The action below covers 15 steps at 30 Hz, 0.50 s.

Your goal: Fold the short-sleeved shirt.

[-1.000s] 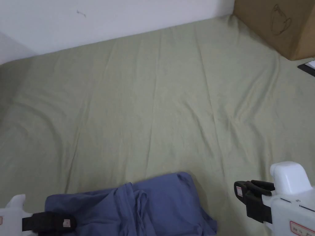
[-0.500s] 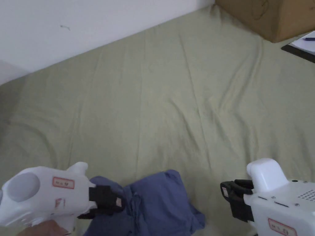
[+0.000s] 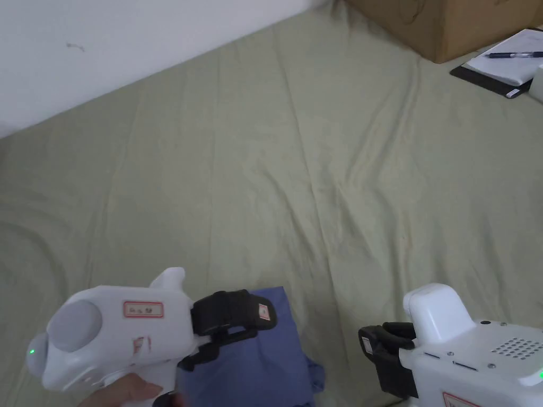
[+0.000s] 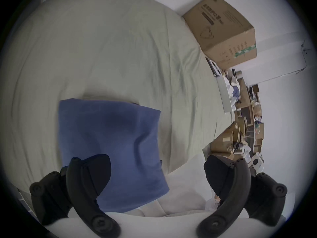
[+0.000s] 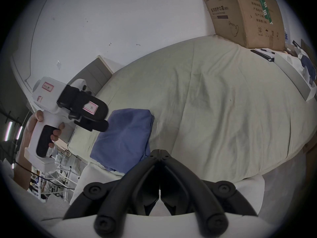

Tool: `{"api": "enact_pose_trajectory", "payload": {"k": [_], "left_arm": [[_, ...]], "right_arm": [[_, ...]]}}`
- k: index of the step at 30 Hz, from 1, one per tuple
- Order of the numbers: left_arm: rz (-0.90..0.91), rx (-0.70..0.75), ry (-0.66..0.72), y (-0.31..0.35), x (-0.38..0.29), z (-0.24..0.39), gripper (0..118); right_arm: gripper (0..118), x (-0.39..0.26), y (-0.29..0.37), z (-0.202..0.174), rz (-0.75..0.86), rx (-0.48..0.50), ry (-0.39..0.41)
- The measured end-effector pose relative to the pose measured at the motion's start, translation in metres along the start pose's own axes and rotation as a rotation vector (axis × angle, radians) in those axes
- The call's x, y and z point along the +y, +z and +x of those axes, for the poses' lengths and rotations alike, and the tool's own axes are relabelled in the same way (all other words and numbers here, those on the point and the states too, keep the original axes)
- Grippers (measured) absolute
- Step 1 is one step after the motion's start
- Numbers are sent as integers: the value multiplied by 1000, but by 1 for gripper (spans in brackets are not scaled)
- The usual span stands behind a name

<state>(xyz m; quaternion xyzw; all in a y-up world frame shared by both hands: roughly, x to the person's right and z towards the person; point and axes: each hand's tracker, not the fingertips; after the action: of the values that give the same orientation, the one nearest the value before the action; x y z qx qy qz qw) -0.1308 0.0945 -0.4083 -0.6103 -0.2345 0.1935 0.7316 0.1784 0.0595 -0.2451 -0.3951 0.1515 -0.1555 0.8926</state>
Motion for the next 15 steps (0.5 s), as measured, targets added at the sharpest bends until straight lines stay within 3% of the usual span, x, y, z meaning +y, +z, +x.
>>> {"api": "enact_pose_trajectory", "payload": {"k": [3,4,5,6,7,8,12,15], "left_arm": [[51,63,55,20,-6,-28,110],[58,84,80,24,-9,-38,107],[73,101,102,28,-13,-48,96],[98,100,106,30,-16,-54,72],[118,88,116,30,-21,-59,31],[126,75,125,26,-22,-64,11],[132,47,121,6,-27,-66,10],[133,24,44,-9,-25,-52,10]], "right_arm": [[0,0,-5,-4,-8,-3,28],[0,-1,-6,-5,-12,-2,33],[0,-1,-8,-5,-17,2,38],[0,-1,-10,-7,-21,3,39],[0,-2,-12,-8,-27,2,40],[0,-3,-14,-8,-31,3,41],[0,-5,-18,-13,-49,-8,50],[0,-7,-19,-12,-57,-14,53]]}}
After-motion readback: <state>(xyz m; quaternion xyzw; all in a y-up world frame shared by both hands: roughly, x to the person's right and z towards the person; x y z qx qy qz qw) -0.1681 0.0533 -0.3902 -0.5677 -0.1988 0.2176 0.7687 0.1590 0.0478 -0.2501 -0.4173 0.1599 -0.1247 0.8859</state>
